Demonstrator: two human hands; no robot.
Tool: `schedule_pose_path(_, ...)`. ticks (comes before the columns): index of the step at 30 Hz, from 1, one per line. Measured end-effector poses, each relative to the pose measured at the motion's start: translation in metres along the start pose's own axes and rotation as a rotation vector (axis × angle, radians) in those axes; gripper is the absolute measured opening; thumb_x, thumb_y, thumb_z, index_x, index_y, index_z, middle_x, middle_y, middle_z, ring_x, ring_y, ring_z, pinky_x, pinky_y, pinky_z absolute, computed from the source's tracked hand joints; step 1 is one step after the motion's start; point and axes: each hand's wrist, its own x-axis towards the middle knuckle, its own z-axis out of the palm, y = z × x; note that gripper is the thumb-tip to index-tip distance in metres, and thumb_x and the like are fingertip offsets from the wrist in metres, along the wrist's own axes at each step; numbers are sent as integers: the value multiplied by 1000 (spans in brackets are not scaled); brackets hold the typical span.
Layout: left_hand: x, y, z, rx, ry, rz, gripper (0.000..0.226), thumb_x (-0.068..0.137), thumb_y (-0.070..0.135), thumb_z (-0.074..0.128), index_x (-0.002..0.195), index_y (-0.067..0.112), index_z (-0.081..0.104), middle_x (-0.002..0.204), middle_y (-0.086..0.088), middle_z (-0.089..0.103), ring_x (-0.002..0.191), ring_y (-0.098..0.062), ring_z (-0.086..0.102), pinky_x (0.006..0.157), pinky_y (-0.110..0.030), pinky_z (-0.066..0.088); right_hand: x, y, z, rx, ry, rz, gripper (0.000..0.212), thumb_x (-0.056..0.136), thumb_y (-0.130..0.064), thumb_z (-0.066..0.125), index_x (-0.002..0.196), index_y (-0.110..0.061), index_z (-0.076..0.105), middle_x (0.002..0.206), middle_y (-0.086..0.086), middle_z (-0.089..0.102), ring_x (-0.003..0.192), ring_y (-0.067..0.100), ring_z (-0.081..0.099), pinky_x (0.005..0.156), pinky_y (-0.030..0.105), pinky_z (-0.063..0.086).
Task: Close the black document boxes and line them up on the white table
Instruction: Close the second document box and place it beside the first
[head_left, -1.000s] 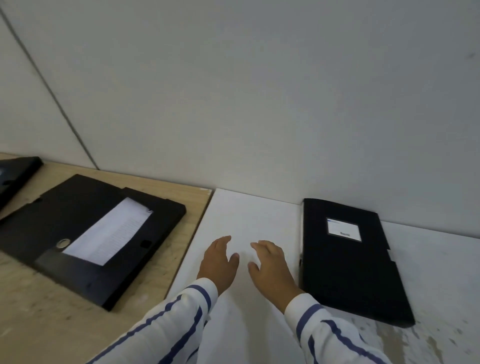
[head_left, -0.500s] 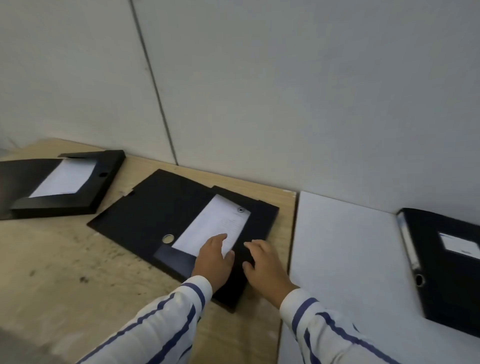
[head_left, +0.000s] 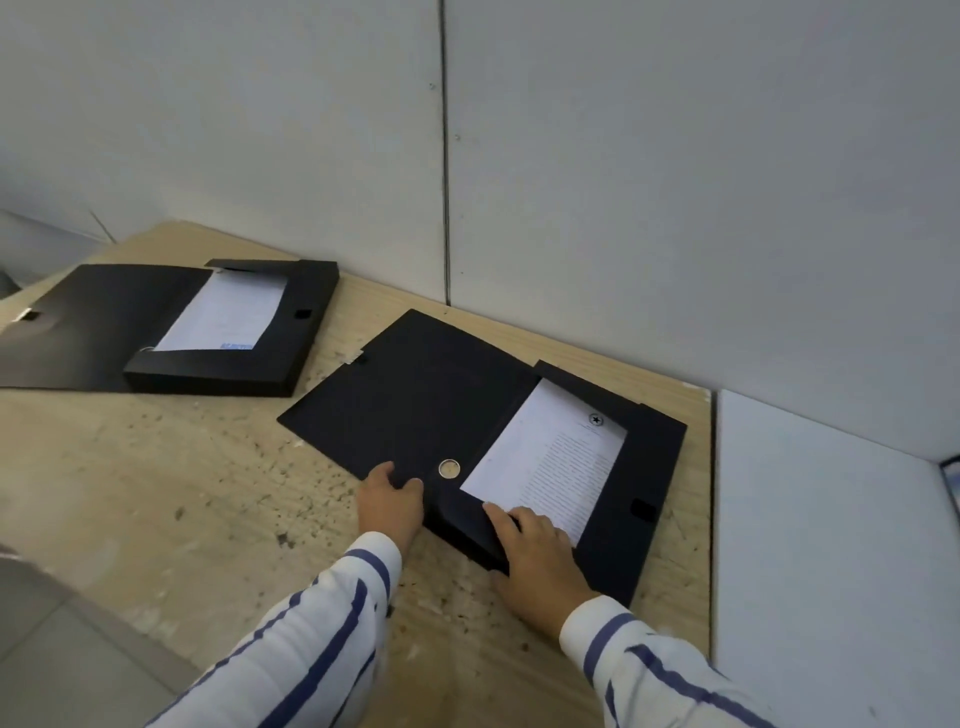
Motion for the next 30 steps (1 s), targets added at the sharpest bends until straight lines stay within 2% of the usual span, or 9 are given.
schedule_pose_path(3,17,6,-7,-249,75,-233,54,92,17,53,143,13,34,147,-13,40,130,-37,43,106,-44,41,2,-1,-1,116,55,35,65,88,-32,54,144,-28,21,135,2,40,122,23,37,109,39,28)
schedule_pose_path(6,37,12,-12,-410,112,-391,55,88,18,54,140,12,38,141,-14,45,123,-39,49,100,-47,46,3,-2,-4,187,56,53,62,88,-32,55,143,-28,25,134,1,40,122,22,37,109,38,30)
schedule_pose_path(10,47,21,-17,-523,89,-458,47,89,16,56,134,6,45,132,-18,50,109,-34,54,87,-39,50,6,1,-6,199,34,63,61,88,-33,55,142,-29,28,135,1,41,122,23,38,108,38,32)
schedule_pose_path(13,52,23,-20,-535,68,-454,50,88,23,59,134,9,46,132,-10,53,116,-30,53,96,-38,47,5,3,-5,179,12,56,60,87,-34,54,141,-29,29,132,1,41,119,23,39,107,38,32)
schedule_pose_path(17,59,19,-24,-550,54,-326,48,86,26,62,130,12,51,131,-7,57,117,-31,55,103,-44,44,5,6,-5,156,-14,59,62,87,-37,52,142,-29,26,132,2,41,118,24,38,106,38,32)
schedule_pose_path(21,38,39,-32,-514,37,-4,35,90,21,56,124,18,56,122,-1,62,112,-26,56,102,-44,44,5,6,-5,114,-18,53,63,88,-39,51,143,-27,24,135,3,39,121,25,38,107,39,31)
schedule_pose_path(25,9,66,-37,-349,-50,338,21,90,14,55,107,26,60,94,10,66,91,-15,61,79,-27,46,1,7,-6,85,7,5,65,90,-37,50,146,-24,19,140,4,36,126,25,34,110,39,27)
schedule_pose_path(27,-3,68,-35,-225,-107,441,22,86,15,58,104,26,59,92,9,66,88,-13,62,74,-26,47,0,10,-5,190,63,-8,63,91,-38,50,145,-23,24,143,3,34,129,23,32,113,37,26)
schedule_pose_path(30,-18,60,-26,-97,-226,555,38,83,7,60,111,32,56,99,9,66,92,-8,63,78,-25,48,-7,17,-15,541,249,77,52,93,-36,52,140,-21,38,142,1,38,130,18,36,109,27,29)
